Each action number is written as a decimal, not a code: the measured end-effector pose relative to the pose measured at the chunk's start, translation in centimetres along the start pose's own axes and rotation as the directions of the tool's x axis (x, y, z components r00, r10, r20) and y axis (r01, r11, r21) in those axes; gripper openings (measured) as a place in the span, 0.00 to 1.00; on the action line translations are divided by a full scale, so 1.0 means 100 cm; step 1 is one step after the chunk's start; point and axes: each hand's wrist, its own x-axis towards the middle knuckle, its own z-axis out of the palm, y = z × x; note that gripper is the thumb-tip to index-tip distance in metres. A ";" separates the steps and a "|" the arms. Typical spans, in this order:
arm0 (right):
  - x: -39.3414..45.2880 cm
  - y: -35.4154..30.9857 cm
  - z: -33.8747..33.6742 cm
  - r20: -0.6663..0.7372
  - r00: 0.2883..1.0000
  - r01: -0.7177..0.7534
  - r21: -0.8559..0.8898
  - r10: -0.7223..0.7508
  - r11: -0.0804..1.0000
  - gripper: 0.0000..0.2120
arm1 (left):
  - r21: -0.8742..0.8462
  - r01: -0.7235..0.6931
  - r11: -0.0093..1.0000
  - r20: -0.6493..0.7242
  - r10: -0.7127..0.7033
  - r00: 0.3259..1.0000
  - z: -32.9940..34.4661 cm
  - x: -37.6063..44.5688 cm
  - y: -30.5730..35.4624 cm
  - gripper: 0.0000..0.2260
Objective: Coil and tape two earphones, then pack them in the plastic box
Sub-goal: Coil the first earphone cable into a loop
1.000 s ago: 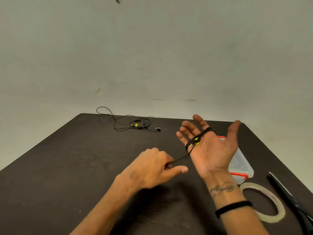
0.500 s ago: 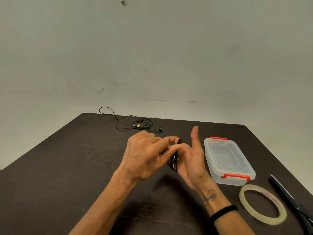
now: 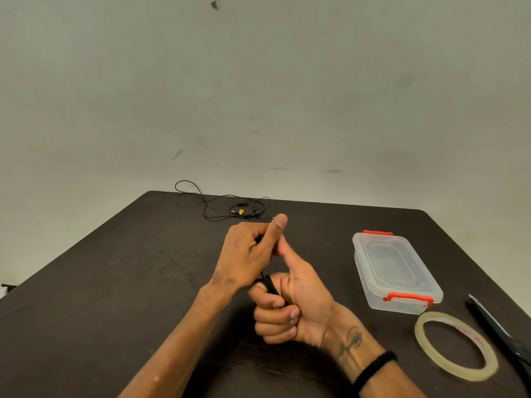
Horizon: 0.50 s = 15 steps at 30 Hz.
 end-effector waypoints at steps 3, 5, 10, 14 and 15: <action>-0.004 -0.001 -0.002 0.093 0.995 -0.047 0.041 0.043 0.998 0.38 | -0.233 0.195 0.953 0.060 -0.186 0.981 0.008 0.002 0.000 0.32; -0.008 -0.004 -0.005 0.115 0.993 -0.043 0.086 0.032 0.995 0.36 | -0.378 0.390 0.840 0.125 -0.371 0.920 0.013 0.004 0.003 0.35; -0.021 -0.017 -0.015 0.069 0.994 0.073 0.185 -0.087 0.980 0.34 | -0.473 0.690 0.548 0.550 -0.428 0.717 0.007 0.001 -0.001 0.44; -0.029 -0.024 -0.022 0.065 0.983 0.150 0.247 -0.170 0.957 0.34 | -0.495 0.651 0.575 0.681 -0.209 0.702 0.006 -0.005 -0.004 0.36; -0.030 -0.025 -0.023 0.066 0.980 0.162 0.263 -0.186 0.951 0.34 | -0.492 0.622 0.609 0.679 -0.178 0.713 0.007 -0.006 -0.004 0.36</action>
